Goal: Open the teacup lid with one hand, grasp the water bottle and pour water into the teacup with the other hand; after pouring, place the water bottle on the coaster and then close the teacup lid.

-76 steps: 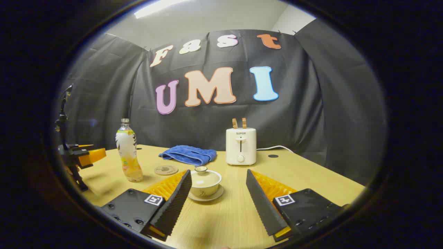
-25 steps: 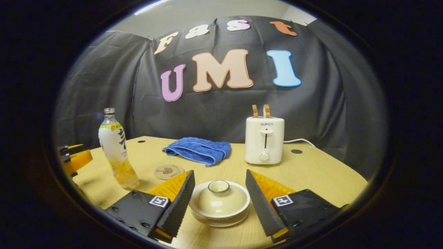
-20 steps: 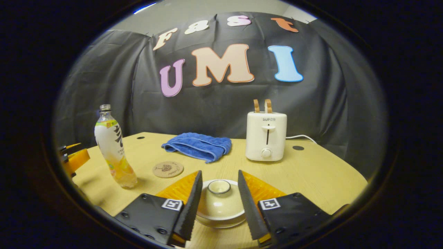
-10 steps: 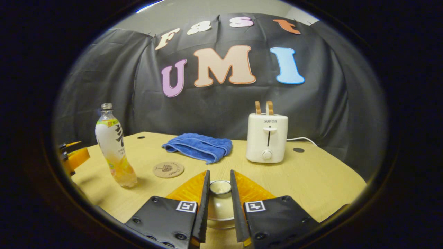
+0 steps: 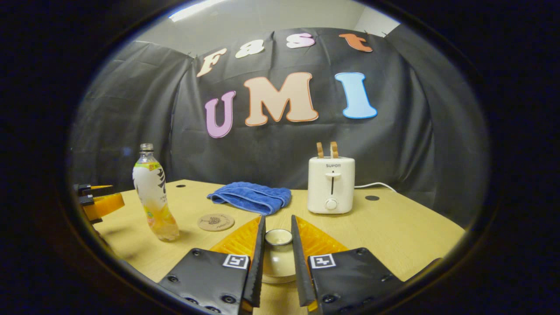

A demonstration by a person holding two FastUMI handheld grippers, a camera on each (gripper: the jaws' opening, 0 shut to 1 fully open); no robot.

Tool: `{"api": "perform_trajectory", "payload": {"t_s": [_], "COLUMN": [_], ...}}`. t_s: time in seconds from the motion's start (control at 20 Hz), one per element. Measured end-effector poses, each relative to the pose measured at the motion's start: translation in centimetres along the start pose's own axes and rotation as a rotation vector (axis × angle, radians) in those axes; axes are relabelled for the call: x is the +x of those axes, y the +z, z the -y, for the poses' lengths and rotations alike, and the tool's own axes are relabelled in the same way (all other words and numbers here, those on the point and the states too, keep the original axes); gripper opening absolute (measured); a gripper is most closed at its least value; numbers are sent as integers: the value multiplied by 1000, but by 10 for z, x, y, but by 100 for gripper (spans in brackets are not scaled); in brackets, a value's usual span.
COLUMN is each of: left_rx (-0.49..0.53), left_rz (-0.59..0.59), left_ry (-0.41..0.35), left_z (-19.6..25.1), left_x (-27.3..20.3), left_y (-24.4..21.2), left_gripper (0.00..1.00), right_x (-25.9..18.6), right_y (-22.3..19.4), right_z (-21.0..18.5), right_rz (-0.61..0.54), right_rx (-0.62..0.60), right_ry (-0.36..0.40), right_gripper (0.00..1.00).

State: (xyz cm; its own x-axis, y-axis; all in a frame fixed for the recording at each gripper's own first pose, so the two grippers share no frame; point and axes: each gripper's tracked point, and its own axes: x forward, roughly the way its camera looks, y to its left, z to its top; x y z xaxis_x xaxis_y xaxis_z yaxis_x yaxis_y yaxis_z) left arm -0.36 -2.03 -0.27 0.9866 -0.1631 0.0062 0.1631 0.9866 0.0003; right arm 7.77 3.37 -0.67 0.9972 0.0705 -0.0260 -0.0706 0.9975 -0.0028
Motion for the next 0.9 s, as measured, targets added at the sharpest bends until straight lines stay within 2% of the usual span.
{"api": "perform_trajectory", "payload": {"t_s": [0.25,0.65,0.9], "left_rx": [-2,5,30], "left_rz": [-2,-22,-86], "left_ry": [-105,-215,-229], "left_z": [27,54,65], "left_x": [20,50,73], "left_y": [3,-4,-16], "left_gripper": [94,94,94], "right_x": [-13,-32,-40], "right_y": [3,4,4], "right_z": [12,34,49], "right_rz": [20,22,26], "right_rx": [2,4,3], "right_ry": [-37,-93,-127], "right_gripper": [36,36,36]}}
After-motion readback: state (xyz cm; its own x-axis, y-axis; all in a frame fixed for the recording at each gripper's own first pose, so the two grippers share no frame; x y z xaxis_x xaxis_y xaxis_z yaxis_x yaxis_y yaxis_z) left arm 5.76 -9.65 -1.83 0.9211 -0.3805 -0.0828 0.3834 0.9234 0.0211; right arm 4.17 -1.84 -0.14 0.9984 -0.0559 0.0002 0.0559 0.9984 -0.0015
